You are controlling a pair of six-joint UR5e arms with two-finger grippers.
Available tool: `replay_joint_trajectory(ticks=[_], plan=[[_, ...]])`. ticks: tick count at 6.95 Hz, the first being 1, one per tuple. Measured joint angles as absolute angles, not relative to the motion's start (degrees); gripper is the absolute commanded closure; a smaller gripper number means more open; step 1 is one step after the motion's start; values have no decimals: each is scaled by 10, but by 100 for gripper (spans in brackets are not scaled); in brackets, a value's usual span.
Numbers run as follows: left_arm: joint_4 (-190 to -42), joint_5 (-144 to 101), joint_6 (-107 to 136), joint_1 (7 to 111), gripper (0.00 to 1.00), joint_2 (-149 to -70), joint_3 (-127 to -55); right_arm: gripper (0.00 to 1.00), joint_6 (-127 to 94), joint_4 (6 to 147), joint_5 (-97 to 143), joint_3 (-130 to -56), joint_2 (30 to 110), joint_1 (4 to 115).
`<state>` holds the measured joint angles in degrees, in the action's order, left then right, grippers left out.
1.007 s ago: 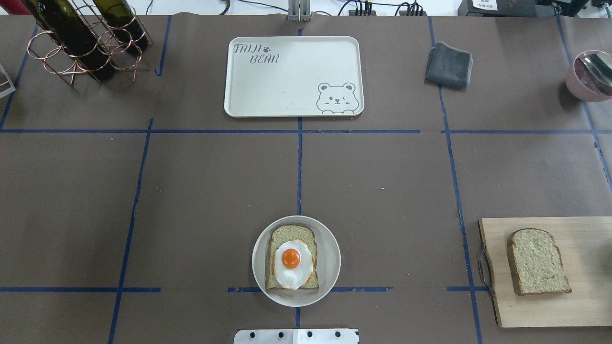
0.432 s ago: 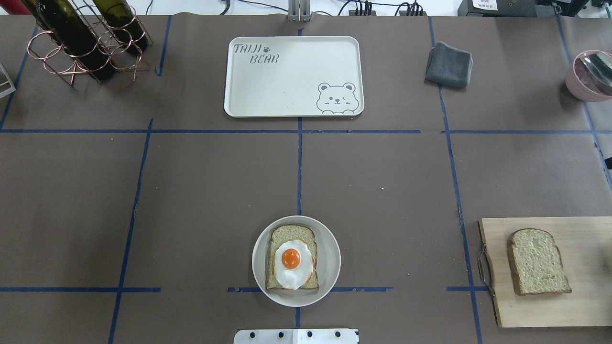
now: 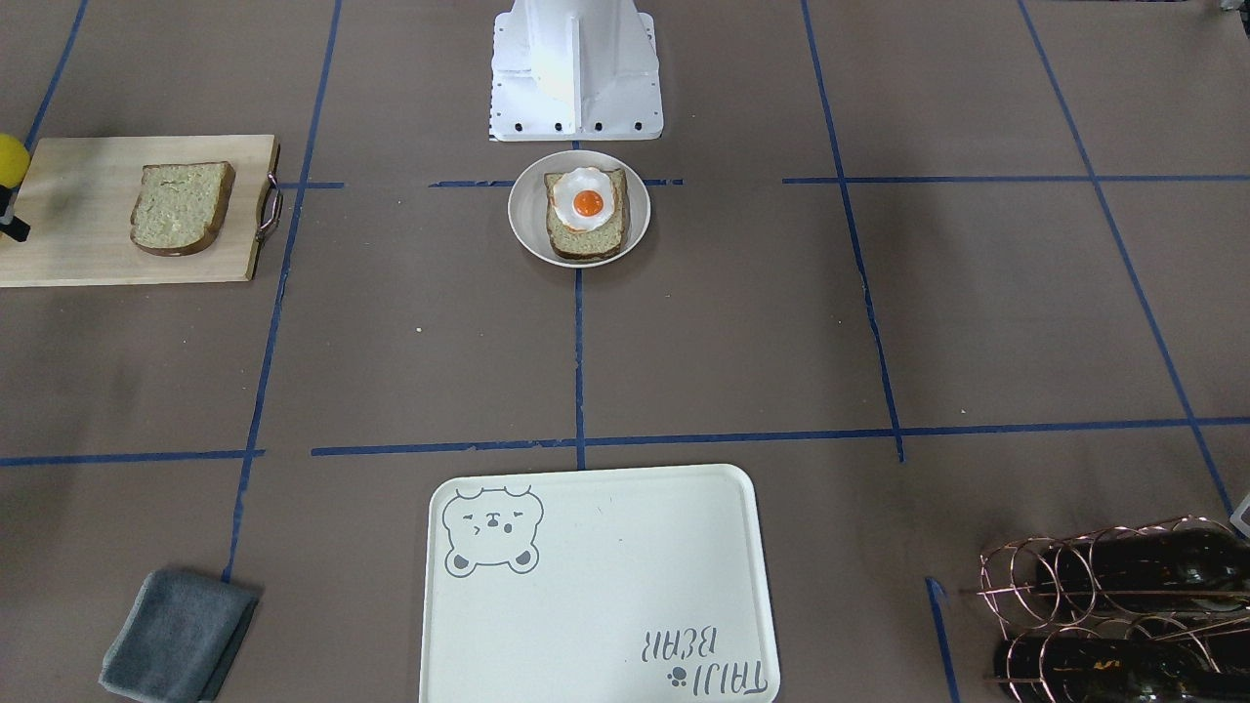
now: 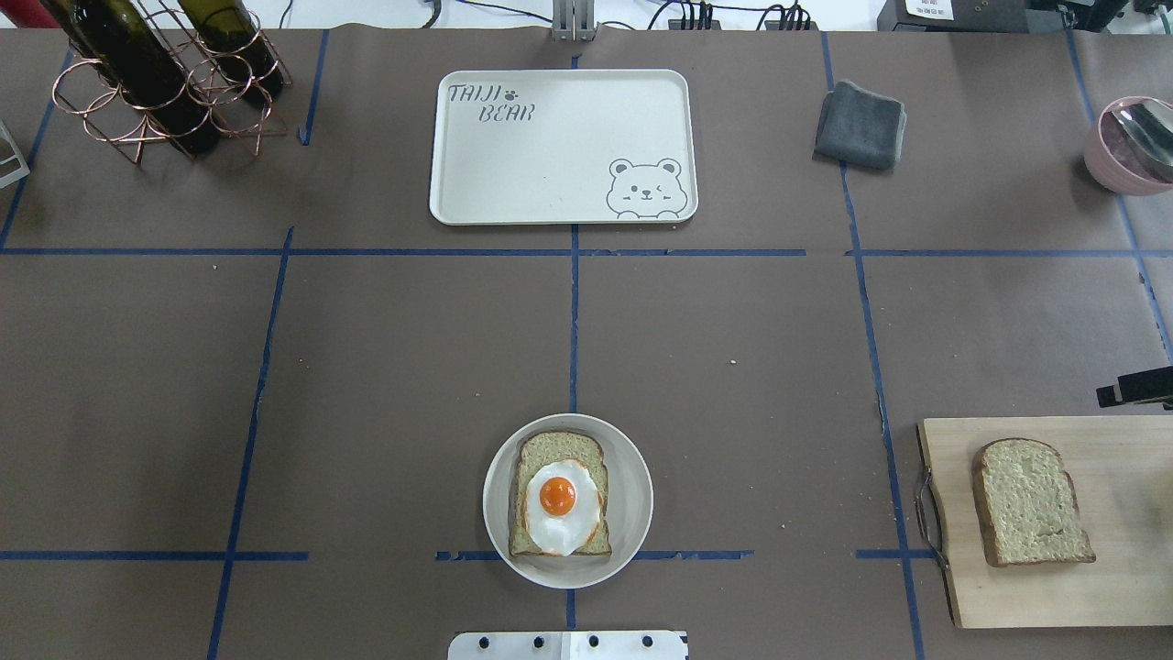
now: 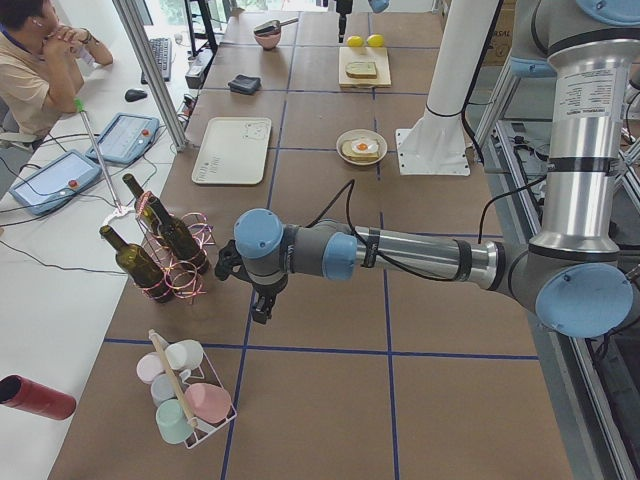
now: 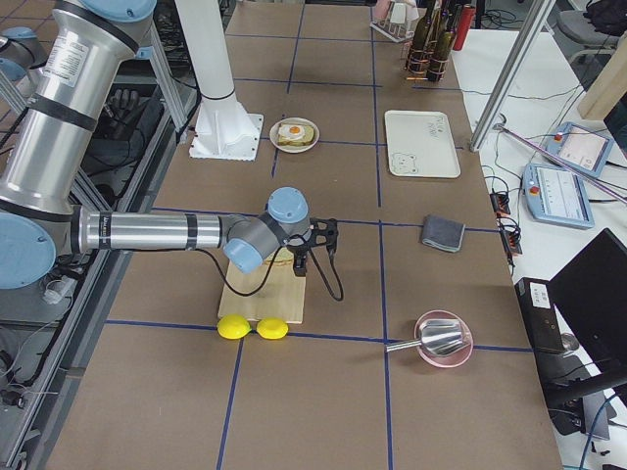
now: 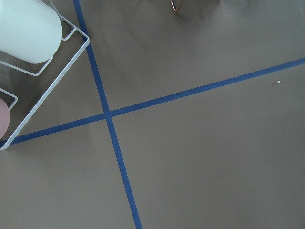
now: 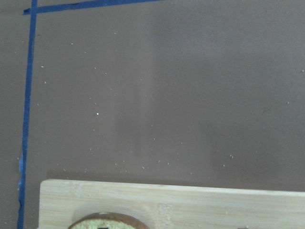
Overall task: Make sandwich and place on tray
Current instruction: 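Reach the right gripper to the bread slice on the cutting board and grasp it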
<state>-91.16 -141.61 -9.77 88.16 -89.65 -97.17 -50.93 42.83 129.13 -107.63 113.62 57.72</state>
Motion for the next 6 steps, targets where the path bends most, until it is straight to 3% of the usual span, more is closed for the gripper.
replay_joint_trajectory(ticks=[4,6], plan=[[-919,-1416,-98,882,0,-896,-975,15,-661,339,1189,-1069,1169,431],[-920,-1416,-98,882,0,-895,-976,27,-683,325,1159,-1068,1173,385]])
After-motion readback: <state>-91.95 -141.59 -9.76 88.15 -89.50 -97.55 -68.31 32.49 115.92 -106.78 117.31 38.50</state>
